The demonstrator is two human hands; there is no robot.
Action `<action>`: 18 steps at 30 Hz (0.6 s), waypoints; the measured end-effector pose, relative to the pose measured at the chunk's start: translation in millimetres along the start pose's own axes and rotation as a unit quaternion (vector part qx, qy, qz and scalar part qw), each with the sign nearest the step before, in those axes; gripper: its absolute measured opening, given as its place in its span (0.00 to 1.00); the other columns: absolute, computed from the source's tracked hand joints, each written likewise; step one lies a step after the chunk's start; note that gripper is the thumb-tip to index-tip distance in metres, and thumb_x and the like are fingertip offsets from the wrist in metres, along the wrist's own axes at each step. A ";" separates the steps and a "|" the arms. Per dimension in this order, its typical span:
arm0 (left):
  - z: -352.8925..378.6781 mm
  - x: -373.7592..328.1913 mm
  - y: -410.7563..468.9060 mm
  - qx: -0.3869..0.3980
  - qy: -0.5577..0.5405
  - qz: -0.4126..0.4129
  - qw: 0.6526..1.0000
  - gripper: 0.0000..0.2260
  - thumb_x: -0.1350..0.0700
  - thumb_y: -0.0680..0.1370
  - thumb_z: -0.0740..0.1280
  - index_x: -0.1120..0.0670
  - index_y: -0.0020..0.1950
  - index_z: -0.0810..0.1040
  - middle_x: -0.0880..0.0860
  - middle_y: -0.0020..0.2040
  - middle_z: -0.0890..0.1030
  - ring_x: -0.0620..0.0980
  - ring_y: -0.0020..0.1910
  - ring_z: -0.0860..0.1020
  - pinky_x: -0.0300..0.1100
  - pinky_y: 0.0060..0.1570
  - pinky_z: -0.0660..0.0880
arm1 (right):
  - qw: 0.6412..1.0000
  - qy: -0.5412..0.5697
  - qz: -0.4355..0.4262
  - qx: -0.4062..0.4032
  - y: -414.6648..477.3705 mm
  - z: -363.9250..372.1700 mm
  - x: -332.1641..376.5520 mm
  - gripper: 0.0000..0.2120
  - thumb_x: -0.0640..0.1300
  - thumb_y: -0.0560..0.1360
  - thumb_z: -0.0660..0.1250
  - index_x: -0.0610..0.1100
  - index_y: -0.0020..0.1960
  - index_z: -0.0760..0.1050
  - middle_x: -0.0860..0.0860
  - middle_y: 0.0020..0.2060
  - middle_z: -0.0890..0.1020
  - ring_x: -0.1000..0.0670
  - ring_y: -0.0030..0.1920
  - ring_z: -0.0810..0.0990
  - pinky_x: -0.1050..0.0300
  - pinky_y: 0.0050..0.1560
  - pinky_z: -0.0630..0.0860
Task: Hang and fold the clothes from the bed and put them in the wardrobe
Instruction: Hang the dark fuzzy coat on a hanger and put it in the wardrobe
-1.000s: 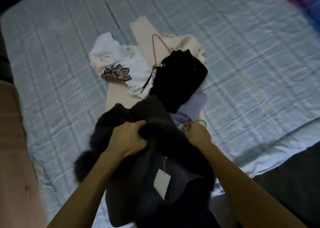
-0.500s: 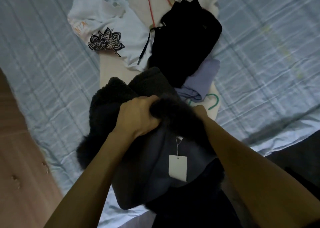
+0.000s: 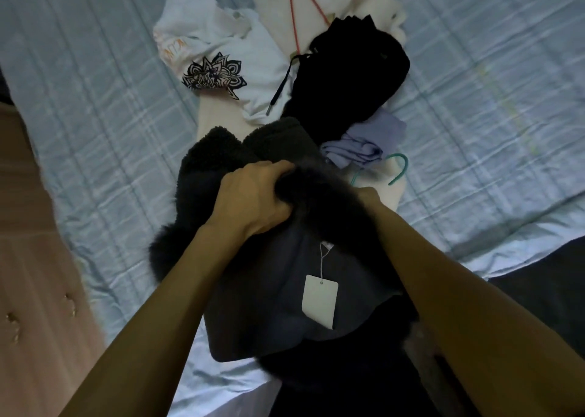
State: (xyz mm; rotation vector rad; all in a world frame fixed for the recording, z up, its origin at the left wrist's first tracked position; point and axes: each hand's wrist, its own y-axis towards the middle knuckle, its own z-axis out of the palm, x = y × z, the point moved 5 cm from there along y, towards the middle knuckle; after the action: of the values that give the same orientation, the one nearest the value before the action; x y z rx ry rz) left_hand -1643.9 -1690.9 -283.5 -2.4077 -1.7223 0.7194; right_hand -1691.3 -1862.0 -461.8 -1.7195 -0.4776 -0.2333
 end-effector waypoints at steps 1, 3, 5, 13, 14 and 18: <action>-5.2 -1.3 -5.6 -0.005 -0.005 0.002 1.000 0.22 0.41 0.67 0.59 0.44 0.59 0.76 0.50 0.47 0.81 0.57 0.47 0.79 0.49 0.44 0.73 | 0.999 -0.006 -0.031 -0.027 -10.4 -3.7 7.0 0.13 0.46 0.80 0.61 0.38 0.56 0.76 0.45 0.48 0.77 0.46 0.50 0.75 0.56 0.50 0.69; -15.8 -4.2 -18.3 -0.014 -0.028 -0.003 1.000 0.21 0.43 0.67 0.60 0.45 0.58 0.77 0.50 0.47 0.82 0.58 0.47 0.79 0.50 0.45 0.75 | 0.993 0.000 -0.083 -0.079 -32.2 -9.9 14.0 0.12 0.44 0.79 0.61 0.38 0.57 0.76 0.45 0.48 0.78 0.44 0.52 0.76 0.56 0.51 0.68; -27.1 -5.8 -32.5 -0.026 -0.073 -0.022 0.997 0.18 0.45 0.66 0.61 0.47 0.54 0.77 0.52 0.44 0.83 0.59 0.45 0.79 0.49 0.42 0.75 | 0.987 0.013 -0.126 -0.099 -64.1 -11.8 21.7 0.12 0.43 0.78 0.61 0.42 0.61 0.73 0.47 0.49 0.76 0.46 0.51 0.74 0.57 0.51 0.66; -59.8 -5.8 -91.1 -0.025 -0.119 -0.035 0.992 0.25 0.50 0.64 0.57 0.46 0.59 0.77 0.58 0.52 0.82 0.63 0.51 0.78 0.53 0.51 0.75 | 0.949 -0.079 -0.200 -0.231 -182.4 -32.6 34.3 0.12 0.40 0.74 0.61 0.46 0.57 0.73 0.45 0.48 0.79 0.42 0.52 0.77 0.59 0.44 0.63; -64.9 -5.6 -96.5 -0.030 -0.124 -0.033 0.991 0.26 0.50 0.63 0.57 0.46 0.60 0.76 0.59 0.53 0.82 0.63 0.52 0.78 0.54 0.51 0.75 | 0.934 -0.075 -0.233 -0.261 -202.5 -39.0 40.6 0.12 0.39 0.74 0.60 0.46 0.57 0.73 0.44 0.50 0.79 0.40 0.52 0.77 0.58 0.43 0.63; -95.4 -12.2 -116.2 -0.082 -0.138 -0.012 0.987 0.28 0.52 0.62 0.58 0.45 0.63 0.75 0.57 0.58 0.81 0.61 0.56 0.77 0.52 0.55 0.75 | 0.856 -0.082 -0.354 -0.369 -288.8 -65.4 81.2 0.12 0.51 0.79 0.58 0.46 0.58 0.71 0.41 0.47 0.81 0.39 0.49 0.78 0.54 0.43 0.67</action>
State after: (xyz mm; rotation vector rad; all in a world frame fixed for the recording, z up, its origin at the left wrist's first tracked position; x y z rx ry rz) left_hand -1707.3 -1642.2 -155.5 -2.4853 -1.9801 0.9849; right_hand -1738.1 -1870.0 -158.5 -2.2442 -1.2746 -0.8986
